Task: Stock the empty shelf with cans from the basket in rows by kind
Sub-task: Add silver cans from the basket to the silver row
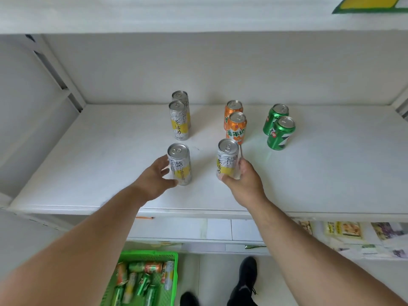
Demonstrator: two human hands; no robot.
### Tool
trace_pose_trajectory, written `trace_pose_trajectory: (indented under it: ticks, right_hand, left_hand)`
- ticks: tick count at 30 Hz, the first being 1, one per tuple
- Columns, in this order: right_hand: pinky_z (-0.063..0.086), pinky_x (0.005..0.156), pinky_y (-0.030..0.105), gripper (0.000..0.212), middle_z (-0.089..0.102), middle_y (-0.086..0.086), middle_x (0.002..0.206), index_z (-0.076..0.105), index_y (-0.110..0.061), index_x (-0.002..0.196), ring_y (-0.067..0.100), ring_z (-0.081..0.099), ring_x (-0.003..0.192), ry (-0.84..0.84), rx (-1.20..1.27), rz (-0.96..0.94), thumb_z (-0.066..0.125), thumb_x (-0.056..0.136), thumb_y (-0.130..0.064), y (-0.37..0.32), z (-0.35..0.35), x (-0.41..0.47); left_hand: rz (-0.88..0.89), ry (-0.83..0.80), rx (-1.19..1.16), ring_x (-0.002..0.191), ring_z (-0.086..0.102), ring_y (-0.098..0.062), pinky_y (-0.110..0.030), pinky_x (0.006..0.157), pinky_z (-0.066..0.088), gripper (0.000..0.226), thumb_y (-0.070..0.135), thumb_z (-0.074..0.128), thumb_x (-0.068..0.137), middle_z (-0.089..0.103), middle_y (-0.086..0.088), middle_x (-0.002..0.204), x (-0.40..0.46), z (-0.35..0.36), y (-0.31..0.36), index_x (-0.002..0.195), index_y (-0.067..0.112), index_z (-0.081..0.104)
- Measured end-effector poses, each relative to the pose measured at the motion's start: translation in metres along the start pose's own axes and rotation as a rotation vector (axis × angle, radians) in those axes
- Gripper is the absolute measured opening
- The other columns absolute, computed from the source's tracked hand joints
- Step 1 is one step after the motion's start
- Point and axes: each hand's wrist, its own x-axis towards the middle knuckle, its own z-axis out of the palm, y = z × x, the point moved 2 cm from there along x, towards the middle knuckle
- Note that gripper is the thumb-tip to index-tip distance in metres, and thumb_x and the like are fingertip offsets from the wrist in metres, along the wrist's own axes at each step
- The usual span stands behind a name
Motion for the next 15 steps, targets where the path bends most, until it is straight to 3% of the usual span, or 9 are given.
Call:
trace_pose_trajectory:
  ticks: [3,5,7,9,11,13,15]
  right_hand:
    - [0.051,0.095,0.027,0.037,0.07,-0.005,0.119,0.062,-0.021,0.127,0.012,0.066,0.106,0.147,0.1,-0.042,0.071,0.091,-0.022,0.005,0.01,-0.05]
    - [0.048,0.086,0.02,0.025,0.072,-0.006,0.106,0.064,-0.023,0.119,0.009,0.066,0.094,0.047,0.15,-0.061,0.065,0.095,-0.015,-0.001,0.029,-0.065]
    - [0.047,0.088,0.021,0.022,0.069,-0.009,0.105,0.063,-0.026,0.116,0.008,0.064,0.095,-0.088,0.154,-0.061,0.06,0.098,-0.014,-0.008,0.048,-0.057]
    - [0.042,0.077,0.023,0.019,0.057,-0.014,0.087,0.059,-0.03,0.097,0.004,0.055,0.08,-0.143,0.087,-0.072,0.052,0.1,-0.012,-0.018,0.061,-0.038]
    - [0.036,0.071,0.023,0.031,0.042,-0.013,0.075,0.041,-0.032,0.079,0.004,0.042,0.07,-0.185,-0.007,-0.083,0.045,0.098,-0.008,-0.026,0.071,-0.019]
    - [0.038,0.083,0.024,0.023,0.047,-0.016,0.087,0.046,-0.029,0.088,0.006,0.048,0.086,-0.252,-0.025,-0.076,0.042,0.096,-0.009,-0.031,0.079,-0.005]
    - [0.04,0.096,0.027,0.03,0.056,-0.015,0.114,0.052,-0.024,0.119,0.004,0.054,0.108,-0.313,-0.001,-0.056,0.041,0.093,-0.016,-0.03,0.088,0.007]
  left_hand:
    - [-0.029,0.228,-0.118,0.122,0.057,-0.011,-0.027,0.095,0.045,0.071,0.014,0.073,0.09,0.052,0.008,0.139,-0.022,0.008,-0.012,0.151,0.025,0.039]
    - [-0.004,0.323,-0.152,0.116,0.06,-0.011,-0.026,0.093,0.046,0.056,0.016,0.066,0.095,0.057,0.004,0.136,-0.039,0.02,-0.013,0.147,0.02,0.045]
    - [0.009,0.359,-0.163,0.112,0.06,-0.011,-0.034,0.094,0.052,0.047,0.019,0.06,0.099,0.059,0.004,0.134,-0.049,0.032,-0.012,0.144,0.02,0.048]
    - [0.003,0.351,-0.168,0.112,0.057,-0.009,-0.041,0.097,0.052,0.044,0.019,0.057,0.1,0.058,0.009,0.13,-0.054,0.039,-0.008,0.144,0.021,0.049]
    - [0.029,0.321,-0.181,0.116,0.055,-0.006,-0.029,0.097,0.047,0.044,0.014,0.056,0.1,0.056,0.014,0.125,-0.054,0.043,-0.005,0.143,0.021,0.049]
    - [0.042,0.271,-0.184,0.121,0.053,-0.003,-0.02,0.098,0.039,0.047,0.01,0.054,0.1,0.056,0.019,0.124,-0.053,0.045,-0.004,0.145,0.023,0.047]
    - [0.044,0.231,-0.179,0.124,0.052,0.0,-0.02,0.101,0.038,0.051,0.007,0.052,0.1,0.055,0.025,0.124,-0.052,0.045,-0.004,0.146,0.028,0.045]
